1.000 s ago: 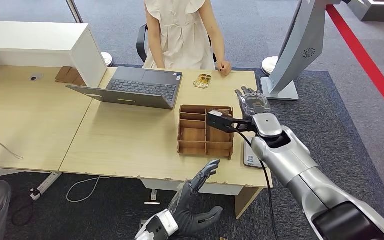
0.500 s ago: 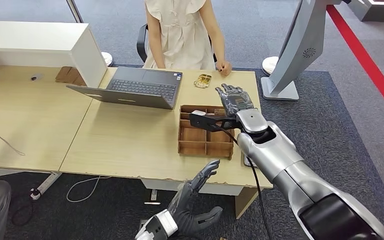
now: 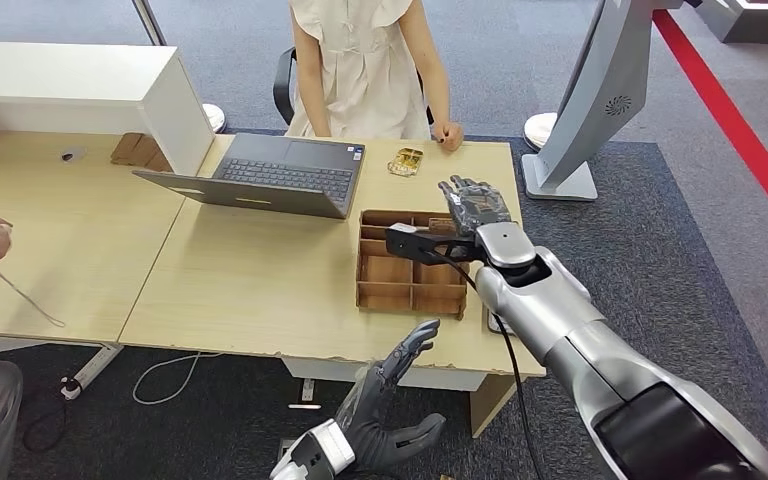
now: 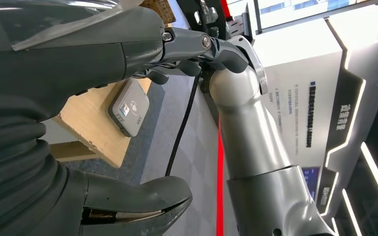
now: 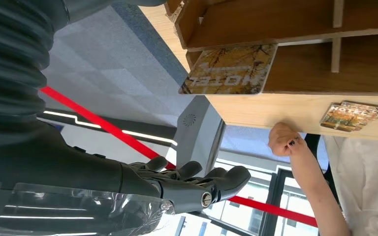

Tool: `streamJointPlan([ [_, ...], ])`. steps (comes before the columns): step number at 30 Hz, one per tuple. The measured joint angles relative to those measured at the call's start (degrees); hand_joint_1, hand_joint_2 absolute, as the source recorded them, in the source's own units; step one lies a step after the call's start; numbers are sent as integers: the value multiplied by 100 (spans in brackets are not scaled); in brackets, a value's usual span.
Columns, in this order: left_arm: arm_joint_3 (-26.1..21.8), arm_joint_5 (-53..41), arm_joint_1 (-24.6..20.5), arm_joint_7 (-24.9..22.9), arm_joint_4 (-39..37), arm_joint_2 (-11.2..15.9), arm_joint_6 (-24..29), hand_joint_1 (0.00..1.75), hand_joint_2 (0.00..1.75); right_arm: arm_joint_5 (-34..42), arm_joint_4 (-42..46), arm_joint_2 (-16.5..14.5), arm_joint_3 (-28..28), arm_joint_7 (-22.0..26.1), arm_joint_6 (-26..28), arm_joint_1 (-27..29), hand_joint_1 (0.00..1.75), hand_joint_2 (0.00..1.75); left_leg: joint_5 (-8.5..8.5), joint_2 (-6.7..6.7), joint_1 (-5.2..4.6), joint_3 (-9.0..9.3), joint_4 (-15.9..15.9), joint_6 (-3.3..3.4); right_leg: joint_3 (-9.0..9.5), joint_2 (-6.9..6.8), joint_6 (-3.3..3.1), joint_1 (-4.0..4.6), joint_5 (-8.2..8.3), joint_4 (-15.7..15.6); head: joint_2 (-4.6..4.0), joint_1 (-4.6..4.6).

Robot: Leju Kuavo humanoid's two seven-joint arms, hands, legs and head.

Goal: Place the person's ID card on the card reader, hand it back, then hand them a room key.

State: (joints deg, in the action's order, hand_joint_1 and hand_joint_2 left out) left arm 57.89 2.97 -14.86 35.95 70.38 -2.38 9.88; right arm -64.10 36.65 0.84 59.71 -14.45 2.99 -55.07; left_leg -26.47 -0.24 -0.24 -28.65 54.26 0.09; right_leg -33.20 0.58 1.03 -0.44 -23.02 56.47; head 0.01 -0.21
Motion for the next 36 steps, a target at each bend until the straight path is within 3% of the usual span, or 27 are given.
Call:
streamJointPlan([
  [19, 1, 28, -5, -168, 0, 4, 8, 0, 175, -76, -227, 47, 71, -46, -7, 7, 0, 175, 0, 0, 0, 0, 0, 0, 0, 0, 0, 1, 0, 1, 0, 1],
  [36, 73, 59, -29, -177, 0, 11, -65, 0, 175, -71, -310, -154, 121, 61, 77, -8, 0, 175, 0, 0, 0, -1, 0, 0, 0, 0, 0, 1, 0, 1, -1, 1],
])
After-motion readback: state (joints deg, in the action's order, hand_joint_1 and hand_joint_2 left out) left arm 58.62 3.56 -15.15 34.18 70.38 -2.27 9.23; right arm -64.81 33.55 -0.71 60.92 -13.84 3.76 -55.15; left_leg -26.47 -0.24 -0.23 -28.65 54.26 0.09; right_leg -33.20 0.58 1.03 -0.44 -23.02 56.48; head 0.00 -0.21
